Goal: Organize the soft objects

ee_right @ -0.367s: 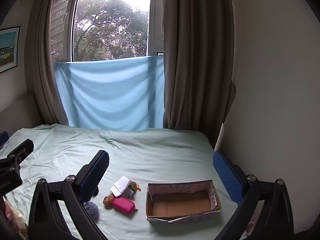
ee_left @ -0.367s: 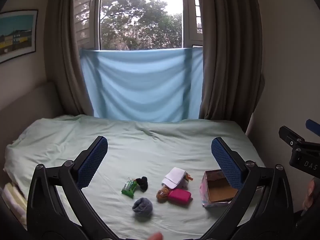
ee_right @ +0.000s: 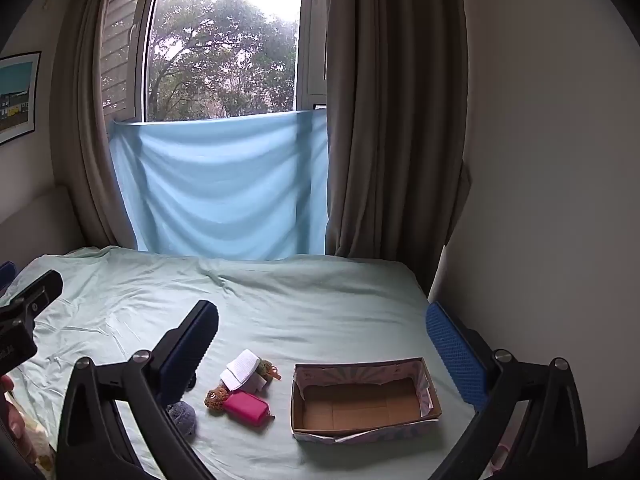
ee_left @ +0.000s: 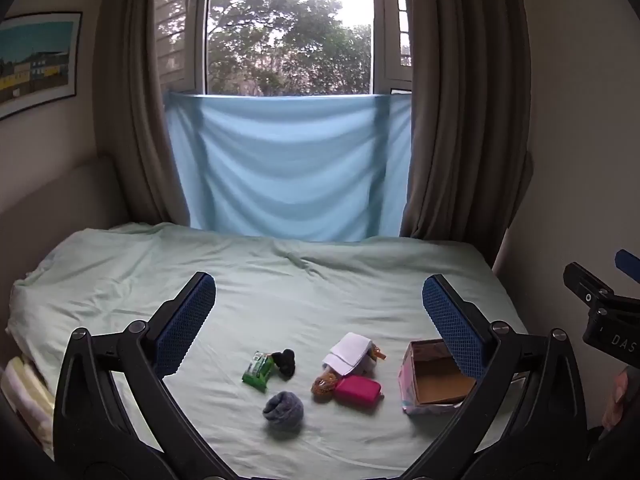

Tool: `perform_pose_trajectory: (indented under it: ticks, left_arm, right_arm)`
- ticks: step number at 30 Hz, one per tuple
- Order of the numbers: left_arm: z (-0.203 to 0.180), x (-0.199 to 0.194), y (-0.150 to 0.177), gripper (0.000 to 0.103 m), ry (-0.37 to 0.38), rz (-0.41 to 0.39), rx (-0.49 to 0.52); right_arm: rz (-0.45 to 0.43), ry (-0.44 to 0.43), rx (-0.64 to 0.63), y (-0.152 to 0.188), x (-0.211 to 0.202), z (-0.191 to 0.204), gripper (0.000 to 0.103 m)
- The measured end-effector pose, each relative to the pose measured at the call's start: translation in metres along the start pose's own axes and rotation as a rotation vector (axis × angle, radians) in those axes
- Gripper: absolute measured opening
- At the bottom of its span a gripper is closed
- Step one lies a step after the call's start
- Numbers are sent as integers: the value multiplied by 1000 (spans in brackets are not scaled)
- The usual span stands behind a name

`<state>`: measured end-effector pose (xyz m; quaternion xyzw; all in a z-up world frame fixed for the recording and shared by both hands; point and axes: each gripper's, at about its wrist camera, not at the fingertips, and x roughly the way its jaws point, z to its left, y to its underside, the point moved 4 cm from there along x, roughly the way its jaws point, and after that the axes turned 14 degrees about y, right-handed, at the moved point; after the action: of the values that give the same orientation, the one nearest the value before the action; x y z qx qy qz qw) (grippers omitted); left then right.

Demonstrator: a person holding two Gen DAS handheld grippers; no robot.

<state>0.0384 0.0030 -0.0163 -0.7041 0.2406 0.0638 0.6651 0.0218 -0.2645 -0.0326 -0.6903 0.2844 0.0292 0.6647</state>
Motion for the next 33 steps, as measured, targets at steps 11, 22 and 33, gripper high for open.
perform_pose_trajectory:
  ticks: [11, 22, 33]
  left_arm:
    - [-4, -1, 0, 103, 10, 5, 7]
    - [-2, -5, 2, 103, -1, 3, 6]
    - [-2, -3, 3, 103, -2, 13, 10]
  right_arm:
    - [-5, 16, -4, -2, -13, 4, 103]
    - [-13, -7, -5, 0, -11, 4, 103]
    - [-22, -13, -3, 5, -6, 4, 103]
